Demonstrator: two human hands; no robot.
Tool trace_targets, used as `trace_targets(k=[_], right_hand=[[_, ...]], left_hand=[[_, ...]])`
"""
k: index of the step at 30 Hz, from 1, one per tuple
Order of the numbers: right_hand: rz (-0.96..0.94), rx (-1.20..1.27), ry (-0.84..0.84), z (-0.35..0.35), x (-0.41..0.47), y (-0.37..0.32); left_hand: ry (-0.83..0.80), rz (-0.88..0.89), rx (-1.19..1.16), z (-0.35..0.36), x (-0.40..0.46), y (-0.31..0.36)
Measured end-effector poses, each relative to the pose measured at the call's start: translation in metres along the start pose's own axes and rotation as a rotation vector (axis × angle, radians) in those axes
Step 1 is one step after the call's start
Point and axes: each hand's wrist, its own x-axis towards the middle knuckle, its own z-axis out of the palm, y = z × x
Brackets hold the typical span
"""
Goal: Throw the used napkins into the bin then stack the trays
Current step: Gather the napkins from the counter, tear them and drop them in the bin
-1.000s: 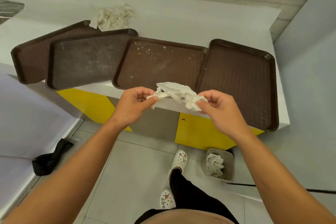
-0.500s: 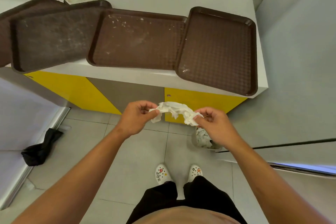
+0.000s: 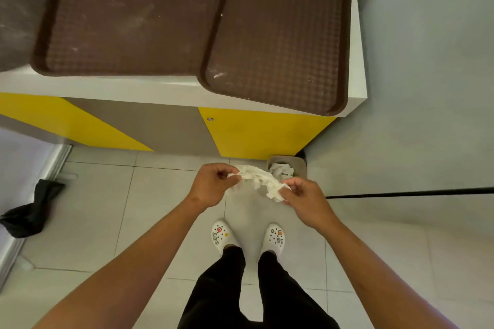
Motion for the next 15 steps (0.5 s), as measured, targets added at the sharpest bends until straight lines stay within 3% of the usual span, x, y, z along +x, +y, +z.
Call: trace_targets(k=[15], right_hand=[[0.371, 0.257, 0.22, -0.005, 0.094, 0.154]], left_hand=[[0.072, -0.104, -0.035, 0.151, 0.115, -0.129]])
